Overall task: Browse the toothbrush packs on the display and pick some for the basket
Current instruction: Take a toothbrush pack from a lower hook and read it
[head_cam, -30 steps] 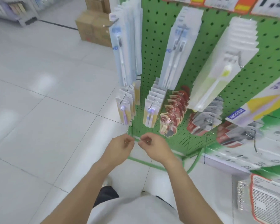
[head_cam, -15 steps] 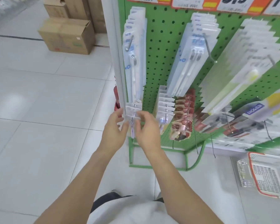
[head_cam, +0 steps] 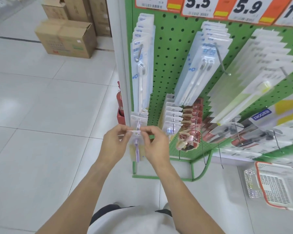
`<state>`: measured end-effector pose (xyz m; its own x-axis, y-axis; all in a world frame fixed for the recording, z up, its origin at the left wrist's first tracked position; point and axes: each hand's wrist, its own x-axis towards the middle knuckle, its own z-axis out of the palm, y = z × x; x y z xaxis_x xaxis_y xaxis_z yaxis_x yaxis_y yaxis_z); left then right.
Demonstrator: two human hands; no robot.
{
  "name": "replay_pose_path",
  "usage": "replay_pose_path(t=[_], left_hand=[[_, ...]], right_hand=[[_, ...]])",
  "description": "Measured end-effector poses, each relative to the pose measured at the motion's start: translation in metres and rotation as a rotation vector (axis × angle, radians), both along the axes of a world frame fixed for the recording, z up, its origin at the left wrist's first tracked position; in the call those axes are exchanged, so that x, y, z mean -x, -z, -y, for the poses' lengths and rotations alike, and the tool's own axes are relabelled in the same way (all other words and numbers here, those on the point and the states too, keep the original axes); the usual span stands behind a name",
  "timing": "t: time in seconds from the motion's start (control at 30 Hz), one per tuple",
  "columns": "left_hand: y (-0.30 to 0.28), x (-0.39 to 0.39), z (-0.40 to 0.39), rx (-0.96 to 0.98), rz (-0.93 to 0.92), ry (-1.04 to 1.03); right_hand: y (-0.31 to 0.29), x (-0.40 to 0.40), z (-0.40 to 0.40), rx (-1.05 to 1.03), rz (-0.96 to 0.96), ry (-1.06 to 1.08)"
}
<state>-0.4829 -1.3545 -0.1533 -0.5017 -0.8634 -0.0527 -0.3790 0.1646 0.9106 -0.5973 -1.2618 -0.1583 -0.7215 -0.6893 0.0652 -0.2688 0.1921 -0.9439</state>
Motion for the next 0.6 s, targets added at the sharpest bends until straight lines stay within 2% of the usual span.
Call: replay_pose_path(t=[0.27,0.37,0.6], left_hand=[[-0.024,-0.006,-0.018,0.002,-0.051,-0.057],[-0.030,-0.011,-0.033,-0.062,-0.096,-0.118],[-0.028,-0.010,-0.079,-0.334,-0.216,-0.180]], right_hand=[[-0.016,-0.001,-0.012,0.081,0.100,-0.034],[-0.017,0.002,-0.032,0.091,0.156,-0.067],[0.015,0.030,-0.091,-0.132,0.339,-0.291]])
